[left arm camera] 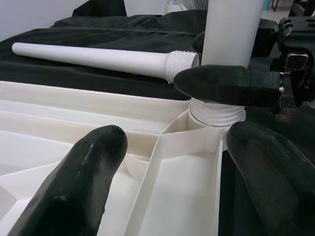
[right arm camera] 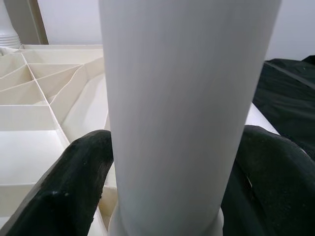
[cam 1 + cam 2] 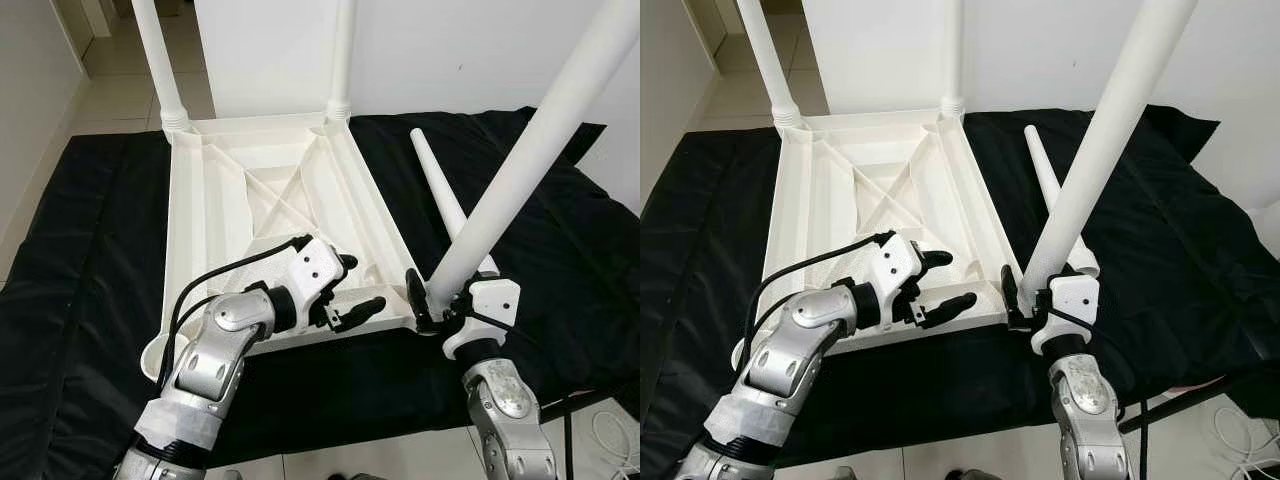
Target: Building children table
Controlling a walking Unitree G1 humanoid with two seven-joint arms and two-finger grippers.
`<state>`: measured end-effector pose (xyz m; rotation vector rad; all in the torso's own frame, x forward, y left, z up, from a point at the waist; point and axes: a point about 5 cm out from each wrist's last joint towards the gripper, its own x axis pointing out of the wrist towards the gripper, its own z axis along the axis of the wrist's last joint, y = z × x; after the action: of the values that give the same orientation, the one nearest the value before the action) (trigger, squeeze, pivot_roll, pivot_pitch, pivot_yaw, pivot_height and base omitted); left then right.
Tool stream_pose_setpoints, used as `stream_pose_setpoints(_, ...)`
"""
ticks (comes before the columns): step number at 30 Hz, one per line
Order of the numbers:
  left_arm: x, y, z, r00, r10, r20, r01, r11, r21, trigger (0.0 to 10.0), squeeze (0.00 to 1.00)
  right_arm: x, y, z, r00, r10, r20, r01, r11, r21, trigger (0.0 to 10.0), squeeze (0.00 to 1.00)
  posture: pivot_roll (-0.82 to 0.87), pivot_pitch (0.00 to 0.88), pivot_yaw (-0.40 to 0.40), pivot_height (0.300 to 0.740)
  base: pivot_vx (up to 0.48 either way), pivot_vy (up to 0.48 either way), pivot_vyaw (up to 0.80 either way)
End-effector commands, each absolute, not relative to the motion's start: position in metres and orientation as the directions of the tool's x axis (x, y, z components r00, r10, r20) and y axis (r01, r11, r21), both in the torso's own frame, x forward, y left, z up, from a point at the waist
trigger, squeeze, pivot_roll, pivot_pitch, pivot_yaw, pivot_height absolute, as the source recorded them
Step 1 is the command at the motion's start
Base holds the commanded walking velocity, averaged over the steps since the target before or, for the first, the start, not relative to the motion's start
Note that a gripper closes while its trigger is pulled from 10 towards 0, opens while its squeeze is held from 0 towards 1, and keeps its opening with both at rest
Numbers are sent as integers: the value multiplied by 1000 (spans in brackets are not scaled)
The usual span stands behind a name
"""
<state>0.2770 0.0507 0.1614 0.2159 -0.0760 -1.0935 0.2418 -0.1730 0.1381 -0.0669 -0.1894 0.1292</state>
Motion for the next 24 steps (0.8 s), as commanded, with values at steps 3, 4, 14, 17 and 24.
stream_pose_setpoints(3,281,53,159,593,-805,-14,788,577,212,10000,0,243,-176,136,973,145,178,-134,988,-73,10000,0,-36,72,-25,740,0,0,0)
stream_pose_setpoints(4,281,53,159,593,-805,-14,788,577,212,10000,0,243,-176,136,973,145,178,-134,988,-73,10000,0,-36,72,-25,740,0,0,0)
stream_pose_setpoints(14,279,53,158,579,-815,-13,799,564,208,10000,0,247,-183,145,950,248,190,-224,965,-140,10000,0,-38,72,-23,740,0,0,0)
stream_pose_setpoints(17,277,53,158,567,-823,-16,809,553,200,10000,0,250,-188,147,936,304,175,-280,948,-149,10000,0,-39,70,-22,740,0,0,0)
stream_pose_setpoints(24,276,52,156,541,-840,-43,827,522,207,10000,0,255,-196,150,883,453,125,-421,880,-218,10000,0,-38,61,-19,740,0,0,0)
